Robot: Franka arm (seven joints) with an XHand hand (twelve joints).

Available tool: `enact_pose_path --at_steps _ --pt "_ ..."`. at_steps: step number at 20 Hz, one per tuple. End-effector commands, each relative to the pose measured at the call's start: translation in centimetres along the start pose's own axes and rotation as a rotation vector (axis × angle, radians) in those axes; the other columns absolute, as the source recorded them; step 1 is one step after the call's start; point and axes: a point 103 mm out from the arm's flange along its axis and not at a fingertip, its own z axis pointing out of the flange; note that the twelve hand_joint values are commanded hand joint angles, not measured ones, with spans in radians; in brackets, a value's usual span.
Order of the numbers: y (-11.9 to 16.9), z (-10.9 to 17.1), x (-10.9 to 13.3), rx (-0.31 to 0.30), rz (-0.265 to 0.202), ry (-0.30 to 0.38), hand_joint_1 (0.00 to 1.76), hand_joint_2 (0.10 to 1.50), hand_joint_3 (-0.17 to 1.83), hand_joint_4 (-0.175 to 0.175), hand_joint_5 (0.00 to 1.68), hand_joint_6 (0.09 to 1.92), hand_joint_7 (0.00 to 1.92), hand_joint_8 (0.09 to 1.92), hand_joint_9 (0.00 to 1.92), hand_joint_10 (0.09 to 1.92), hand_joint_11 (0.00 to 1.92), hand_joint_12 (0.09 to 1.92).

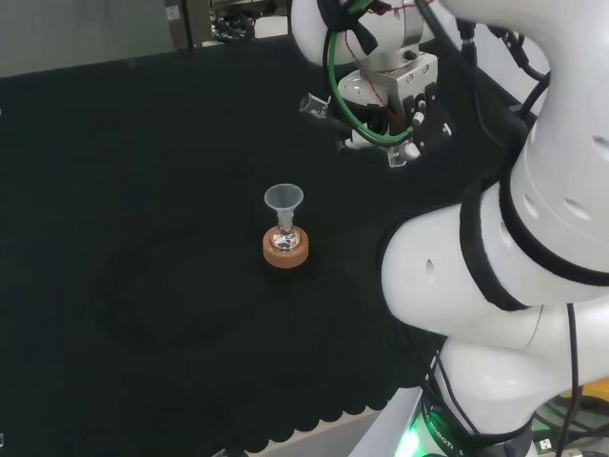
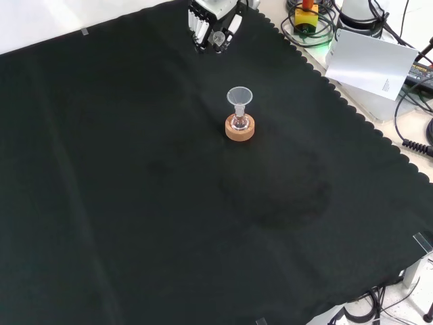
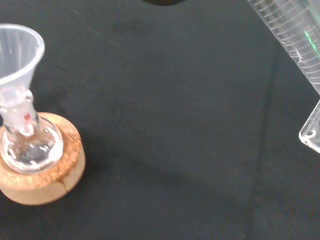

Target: Put the graduated cylinder back on the table.

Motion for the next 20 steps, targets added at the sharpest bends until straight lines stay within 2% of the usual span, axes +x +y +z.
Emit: enact_pose_path --at_steps 1,7,20 --pt "2.5 0.8 0.3 -0.057 -0.041 0.135 1.13 1.14 0.03 -0.175 0.92 1.12 1.18 0.37 1.40 0.09 1.33 0.68" --pt "5.2 1.8 0.0 -0.095 -0.058 0.266 1.13 1.14 0.03 -0.175 0.92 1.13 1.18 0.37 1.40 0.09 1.33 0.68" --pt "12.0 4.1 -1.1 -0.206 -0.110 0.428 1.13 1.14 0.03 -0.175 0.91 1.13 1.18 0.37 1.40 0.09 1.33 0.68"
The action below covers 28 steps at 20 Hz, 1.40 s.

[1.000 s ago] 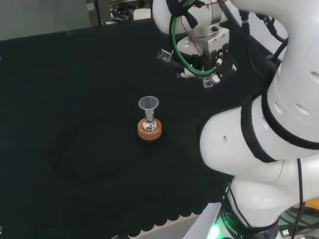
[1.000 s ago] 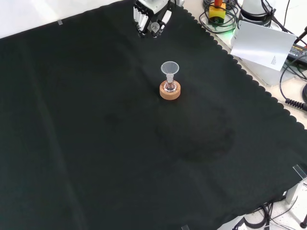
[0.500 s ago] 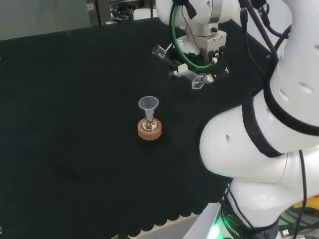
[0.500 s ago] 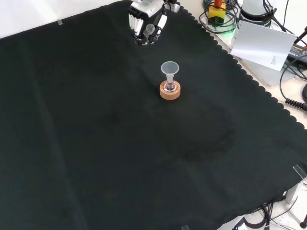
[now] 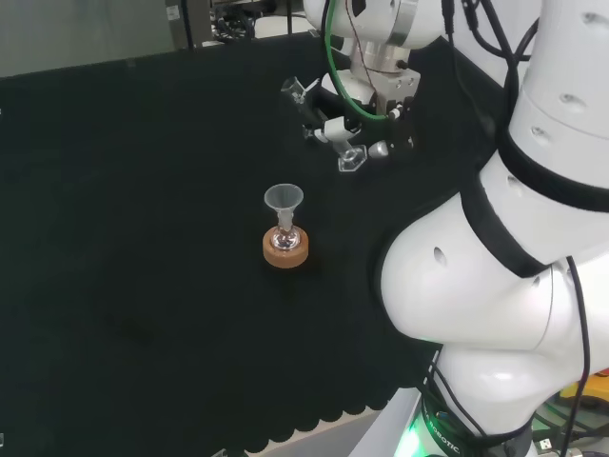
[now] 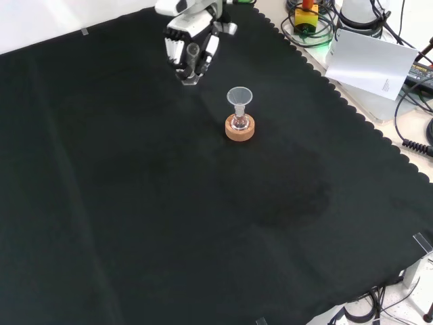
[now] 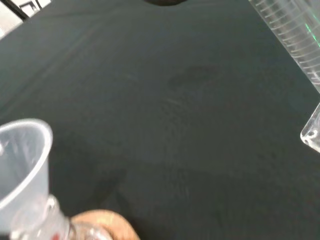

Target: Put the graduated cylinder back on the table.

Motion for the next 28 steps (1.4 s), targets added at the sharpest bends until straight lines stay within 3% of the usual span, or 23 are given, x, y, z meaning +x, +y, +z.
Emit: enact_pose_path --at_steps 1,11,21,28 --pt "4.1 1.1 -1.5 -0.082 -0.039 0.100 1.13 1.14 0.03 -0.175 0.91 1.13 1.18 0.37 1.39 0.09 1.33 0.68" --pt "7.4 4.0 -1.7 -0.127 -0.099 0.230 1.13 1.14 0.04 -0.175 0.91 1.13 1.17 0.37 1.39 0.09 1.33 0.68" --pt "9.3 5.7 -2.9 -0.163 -0.102 0.350 1.13 1.14 0.04 -0.175 0.91 1.13 1.16 0.37 1.38 0.09 1.32 0.68" --pt "10.0 7.2 -3.3 -0.169 -0.095 0.382 1.13 1.14 0.04 -0.175 0.91 1.13 1.15 0.37 1.38 0.09 1.32 0.68"
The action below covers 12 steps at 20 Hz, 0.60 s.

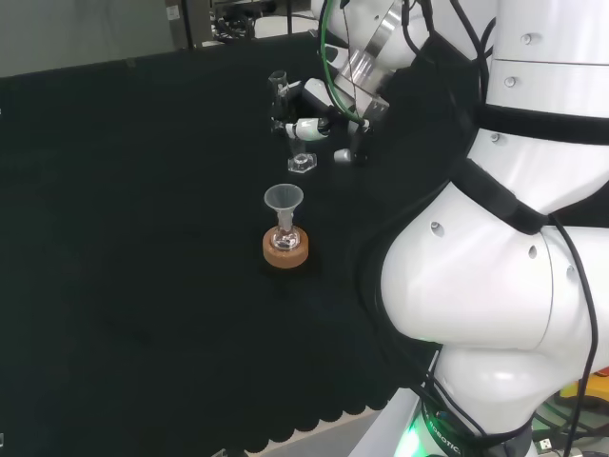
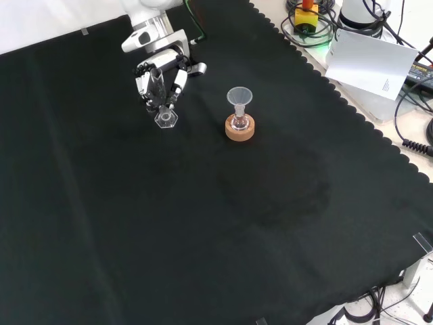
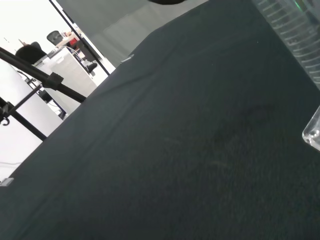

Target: Put the graduated cylinder back on the table.

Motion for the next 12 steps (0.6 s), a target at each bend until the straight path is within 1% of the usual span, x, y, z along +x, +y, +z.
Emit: enact_pose_path --at_steps 1,7,12 --pt "0.2 1.1 -0.7 -0.010 0.003 0.039 1.13 1.14 0.04 -0.175 0.91 1.13 1.15 0.37 1.38 0.09 1.32 0.68" --pt "0.2 1.4 -1.1 -0.018 0.001 0.053 1.13 1.14 0.04 -0.175 0.91 1.14 1.14 0.37 1.38 0.09 1.31 0.68" --pt "0.7 2.1 -1.3 -0.007 0.001 0.058 1.13 1.14 0.04 -0.175 0.91 1.14 1.14 0.37 1.37 0.09 1.31 0.69"
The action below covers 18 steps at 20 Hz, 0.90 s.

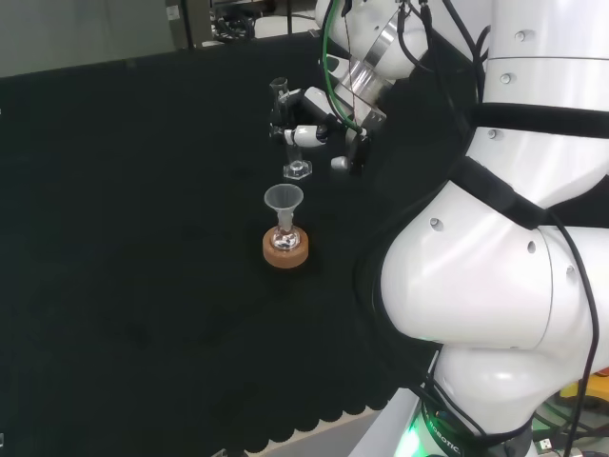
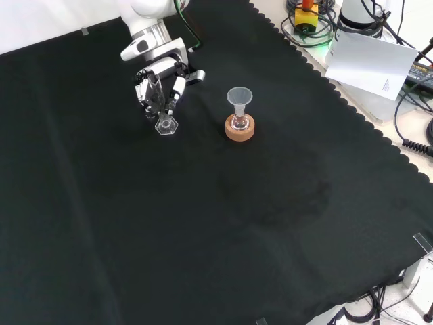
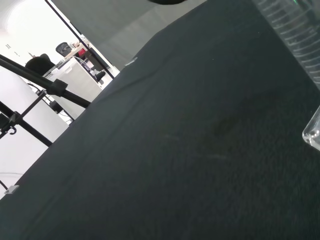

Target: Put the graduated cylinder back on the table.

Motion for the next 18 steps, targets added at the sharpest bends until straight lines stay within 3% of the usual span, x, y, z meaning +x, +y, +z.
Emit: enact_pose_path --at_steps 1,18 --pt "0.53 0.78 -0.34 0.007 0.002 0.008 1.13 1.14 0.04 -0.175 0.91 1.14 1.13 0.37 1.37 0.09 1.31 0.69" --pt "0.68 1.63 -1.08 -0.020 0.019 0.056 1.13 1.15 0.04 -0.175 0.89 1.16 1.11 0.39 1.36 0.09 1.29 0.70"
